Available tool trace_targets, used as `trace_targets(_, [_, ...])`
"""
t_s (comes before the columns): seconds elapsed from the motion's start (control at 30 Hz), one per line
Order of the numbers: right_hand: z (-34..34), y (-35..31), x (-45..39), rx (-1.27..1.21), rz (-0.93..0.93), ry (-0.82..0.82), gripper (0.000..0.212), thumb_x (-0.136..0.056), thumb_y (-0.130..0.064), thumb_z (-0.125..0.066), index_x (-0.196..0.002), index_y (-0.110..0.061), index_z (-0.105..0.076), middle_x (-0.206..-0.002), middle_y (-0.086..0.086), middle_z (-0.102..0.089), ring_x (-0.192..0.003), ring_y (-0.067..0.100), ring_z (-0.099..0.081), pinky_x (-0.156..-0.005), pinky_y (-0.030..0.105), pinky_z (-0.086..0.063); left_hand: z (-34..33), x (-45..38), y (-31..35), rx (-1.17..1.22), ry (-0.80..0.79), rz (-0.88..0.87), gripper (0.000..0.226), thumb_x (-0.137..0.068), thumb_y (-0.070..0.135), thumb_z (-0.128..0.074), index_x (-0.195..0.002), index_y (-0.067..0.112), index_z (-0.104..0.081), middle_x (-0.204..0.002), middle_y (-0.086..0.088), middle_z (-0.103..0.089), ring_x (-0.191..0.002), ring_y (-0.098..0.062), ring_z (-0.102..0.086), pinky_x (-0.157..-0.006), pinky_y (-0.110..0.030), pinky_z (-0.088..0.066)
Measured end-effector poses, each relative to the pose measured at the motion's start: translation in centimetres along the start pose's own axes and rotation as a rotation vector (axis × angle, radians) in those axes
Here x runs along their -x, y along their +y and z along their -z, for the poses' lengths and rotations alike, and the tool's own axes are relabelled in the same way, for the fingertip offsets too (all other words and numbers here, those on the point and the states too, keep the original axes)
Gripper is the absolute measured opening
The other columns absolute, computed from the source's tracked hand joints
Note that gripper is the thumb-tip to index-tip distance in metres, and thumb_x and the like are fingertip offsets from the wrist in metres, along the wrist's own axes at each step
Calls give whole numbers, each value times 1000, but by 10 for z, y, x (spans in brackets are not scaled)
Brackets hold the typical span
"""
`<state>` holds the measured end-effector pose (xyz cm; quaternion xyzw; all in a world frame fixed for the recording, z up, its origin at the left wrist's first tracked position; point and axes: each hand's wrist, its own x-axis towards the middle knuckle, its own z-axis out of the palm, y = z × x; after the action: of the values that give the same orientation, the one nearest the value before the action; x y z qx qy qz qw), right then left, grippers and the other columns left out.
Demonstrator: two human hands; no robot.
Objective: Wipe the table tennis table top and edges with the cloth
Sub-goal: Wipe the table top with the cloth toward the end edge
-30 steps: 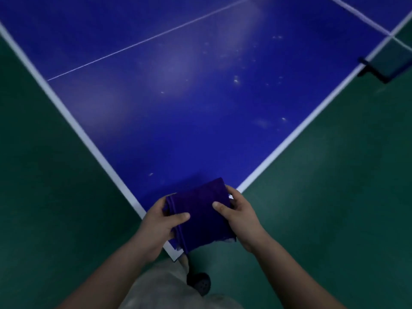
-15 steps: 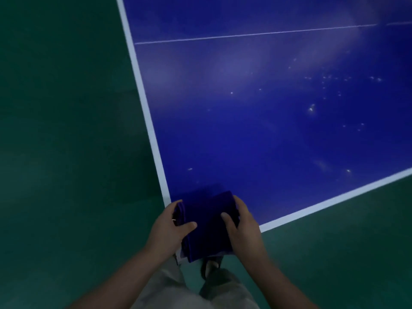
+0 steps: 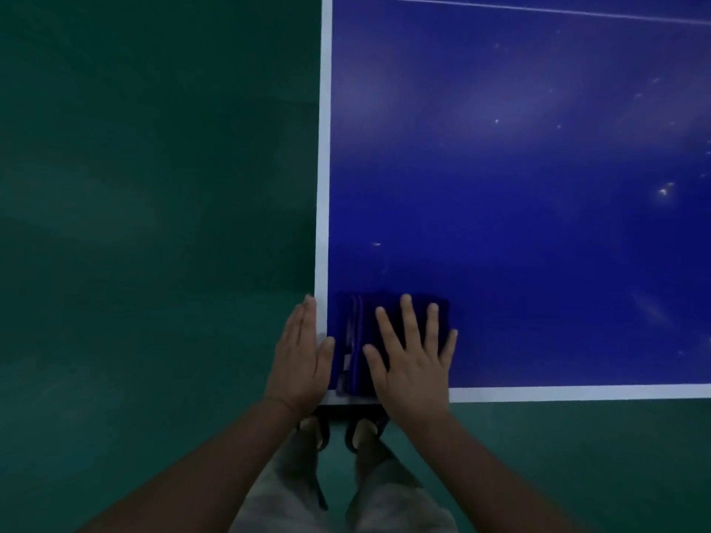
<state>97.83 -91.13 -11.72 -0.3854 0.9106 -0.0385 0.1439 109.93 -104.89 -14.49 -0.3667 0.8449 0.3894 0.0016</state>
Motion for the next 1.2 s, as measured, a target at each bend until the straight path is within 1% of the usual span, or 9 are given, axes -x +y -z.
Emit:
trace_targets(0.17, [-8, -42, -36, -5, -92, 67, 60, -101, -61, -21, -151, -31, -33, -161, 11, -30, -149, 45, -8, -115, 67, 2, -9, -4, -13, 127, 51, -22, 60, -102, 44, -19, -156, 19, -11, -163, 3, -12, -150, -7, -9, -122, -26, -7])
trace_targets(0.3, [-21, -63, -28, 46, 12, 60, 57, -101, -56, -23, -155, -36, -21, -166, 8, -17, -150, 46, -5, -115, 68, -1, -12, -4, -18, 201, 95, -39, 56, -102, 38, -21, -155, 21, -16, -161, 3, -15, -149, -2, -10, -121, -20, -8])
trace_targets(0.5, [-12, -2, 15, 177, 189, -32, 62, -100, -62, -20, -157, -41, -9, -167, 5, -9, -152, 42, -3, -115, 67, -5, -9, -5, -16, 240, 43, 0, 55, -100, 55, -15, -152, 40, -6, -164, 13, -4, -147, 3, -4, -117, -17, -7])
trace_targets(0.7, [2, -48, -99, -13, -203, 61, 64, -99, -58, -18, -158, -32, -19, -167, 10, -6, -151, 44, 9, -116, 67, 8, -2, -38, -13, 215, 70, -1, 56, -100, 48, -16, -153, 30, -10, -163, 8, -10, -148, 2, -6, -117, -14, -5])
trace_targets(0.8, [-6, -64, -79, 47, 33, 46, 61, -101, -55, -23, -158, -34, -12, -167, 9, -4, -151, 45, 5, -118, 64, 7, -2, -48, -17, 235, 89, 11, 61, -99, 47, -17, -154, 21, -19, -163, 4, -15, -147, 2, -12, -118, -17, -11])
trace_targets(0.93, [-3, 3, -23, 118, 259, -34, 60, -101, -60, -26, -156, -40, -15, -167, 3, -6, -152, 41, 0, -117, 65, -5, -2, -47, -12, 251, 77, 68, 60, -98, 53, -16, -154, 33, -15, -164, 7, -16, -144, 4, -14, -115, -25, -17])
trace_targets(1.07, [18, 29, -90, 101, 64, 27, 60, -100, -58, -23, -156, -37, -21, -167, 6, -5, -152, 42, 4, -117, 67, 0, 5, -62, -5, 225, 69, 86, 59, -98, 54, -15, -153, 36, -10, -164, 9, -13, -145, 3, -11, -116, -27, -15])
trace_targets(1.13, [29, 1, -149, 2, -106, 30, 62, -101, -58, -21, -158, -38, -11, -167, 5, 9, -150, 43, 16, -114, 70, 8, 9, -73, -2, 206, 76, 75, 59, -100, 51, -16, -155, 32, -12, -164, 9, -13, -148, 1, -9, -118, -24, -12])
trace_targets(1.2, [31, -30, -183, 12, -65, -20, 62, -102, -57, -18, -158, -38, -1, -167, 2, 16, -147, 45, 22, -112, 72, 10, 12, -86, 0, 186, 95, 57, 60, -101, 48, -16, -156, 27, -14, -164, 8, -14, -149, -1, -8, -120, -23, -9])
